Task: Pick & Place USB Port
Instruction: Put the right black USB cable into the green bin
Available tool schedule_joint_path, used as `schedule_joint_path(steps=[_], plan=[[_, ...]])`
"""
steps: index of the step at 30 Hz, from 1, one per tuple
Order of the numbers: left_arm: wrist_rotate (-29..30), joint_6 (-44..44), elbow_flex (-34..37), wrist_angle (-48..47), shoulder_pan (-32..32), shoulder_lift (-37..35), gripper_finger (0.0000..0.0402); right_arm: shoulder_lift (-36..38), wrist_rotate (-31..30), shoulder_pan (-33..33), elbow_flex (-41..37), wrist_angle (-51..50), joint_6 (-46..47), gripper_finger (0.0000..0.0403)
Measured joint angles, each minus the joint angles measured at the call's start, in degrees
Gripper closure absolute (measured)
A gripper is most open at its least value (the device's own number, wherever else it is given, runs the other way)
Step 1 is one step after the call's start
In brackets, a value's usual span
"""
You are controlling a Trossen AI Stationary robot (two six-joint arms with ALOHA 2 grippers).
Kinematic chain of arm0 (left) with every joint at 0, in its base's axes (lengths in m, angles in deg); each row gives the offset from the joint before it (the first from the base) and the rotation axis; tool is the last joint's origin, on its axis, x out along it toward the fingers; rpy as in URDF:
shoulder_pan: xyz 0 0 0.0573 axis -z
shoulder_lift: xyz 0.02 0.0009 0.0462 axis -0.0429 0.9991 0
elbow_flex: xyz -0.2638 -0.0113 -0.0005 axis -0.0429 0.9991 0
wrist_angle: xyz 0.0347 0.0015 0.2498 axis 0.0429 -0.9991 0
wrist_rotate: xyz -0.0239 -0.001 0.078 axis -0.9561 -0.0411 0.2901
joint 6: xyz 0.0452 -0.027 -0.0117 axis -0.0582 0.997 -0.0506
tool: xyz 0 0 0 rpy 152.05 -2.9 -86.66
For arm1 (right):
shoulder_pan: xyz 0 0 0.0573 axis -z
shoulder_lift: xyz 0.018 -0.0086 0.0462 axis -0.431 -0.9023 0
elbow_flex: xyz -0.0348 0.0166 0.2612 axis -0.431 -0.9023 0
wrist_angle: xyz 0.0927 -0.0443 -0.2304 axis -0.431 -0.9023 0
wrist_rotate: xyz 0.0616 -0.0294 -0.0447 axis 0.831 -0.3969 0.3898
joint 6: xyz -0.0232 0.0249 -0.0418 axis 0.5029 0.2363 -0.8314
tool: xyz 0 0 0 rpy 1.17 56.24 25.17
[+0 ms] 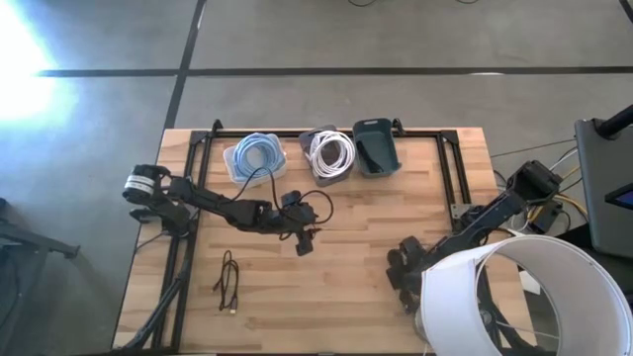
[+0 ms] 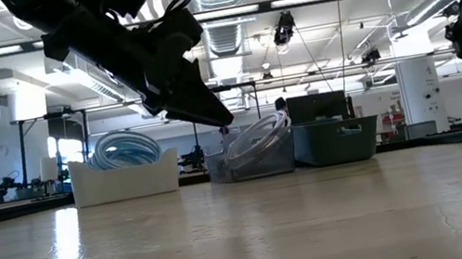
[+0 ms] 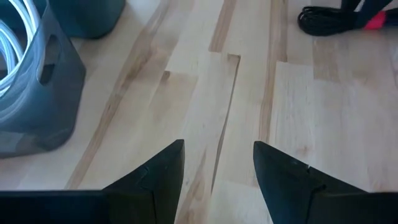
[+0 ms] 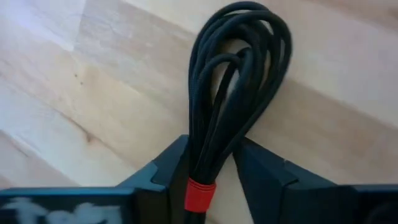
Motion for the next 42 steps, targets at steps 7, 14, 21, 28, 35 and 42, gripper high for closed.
schedule_joint_path(steps=[7, 14, 21, 28, 35, 42], plan=[[0.0, 0.0, 0.0, 0.1, 0.0, 0.0, 0.0206, 0.3, -3.2, 0.3, -0.3, -0.5, -6.5, 0.0370], [0.0, -0.1, 0.0, 1.9, -0.4, 0.0, 0.0206, 4.7, -17.4, 4.1, -0.6, -3.5, -15.2, 0.0382], [0.0, -0.3, 0.0, 5.5, -0.5, 0.0, 0.0206, 13.4, -43.3, 14.7, -0.6, -10.0, -21.9, 0.0382], [0.0, -2.0, 0.0, 6.7, -0.8, 0.0, 0.0206, 19.7, -47.9, 33.3, -0.6, -0.7, -43.0, 0.0382], [0.0, -3.3, 0.0, 7.1, -1.4, 0.0, 0.0206, 17.7, -42.9, 51.7, -0.5, 24.8, -72.0, 0.0382], [0.0, -3.4, 0.0, 7.1, -2.0, 0.0, 0.0206, 7.9, -26.4, 65.4, -0.5, 48.8, -85.7, 0.0381]])
